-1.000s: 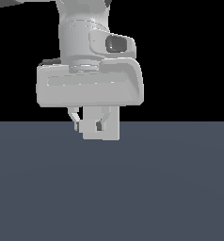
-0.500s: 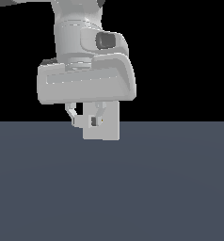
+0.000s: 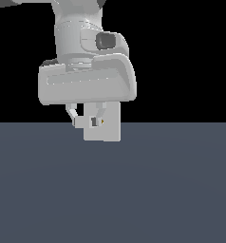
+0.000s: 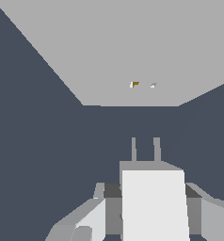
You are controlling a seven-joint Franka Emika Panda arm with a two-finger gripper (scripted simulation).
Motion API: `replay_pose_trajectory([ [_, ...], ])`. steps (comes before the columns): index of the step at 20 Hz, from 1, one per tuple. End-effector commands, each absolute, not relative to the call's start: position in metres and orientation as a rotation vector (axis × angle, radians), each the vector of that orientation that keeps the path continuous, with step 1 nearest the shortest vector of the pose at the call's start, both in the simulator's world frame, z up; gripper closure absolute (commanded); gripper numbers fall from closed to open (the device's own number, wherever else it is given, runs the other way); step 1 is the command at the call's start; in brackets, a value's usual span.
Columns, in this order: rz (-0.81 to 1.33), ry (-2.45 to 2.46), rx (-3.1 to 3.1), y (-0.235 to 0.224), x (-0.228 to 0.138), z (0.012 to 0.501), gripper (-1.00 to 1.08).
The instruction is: Plug the charger into the wall socket.
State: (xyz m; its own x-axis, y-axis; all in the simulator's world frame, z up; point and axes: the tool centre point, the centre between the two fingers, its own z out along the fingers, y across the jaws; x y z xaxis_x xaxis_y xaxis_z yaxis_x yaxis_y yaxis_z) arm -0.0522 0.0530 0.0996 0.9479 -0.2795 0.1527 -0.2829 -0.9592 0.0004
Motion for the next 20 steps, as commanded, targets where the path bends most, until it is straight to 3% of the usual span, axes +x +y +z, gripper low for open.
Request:
replay_pose_trajectory([
  [1, 0.237, -0.445, 3.078, 0.052, -0.050, 0.100, 1.08],
  [20, 0.235, -0.451, 3.078, 0.039, -0.004, 0.100, 1.08],
])
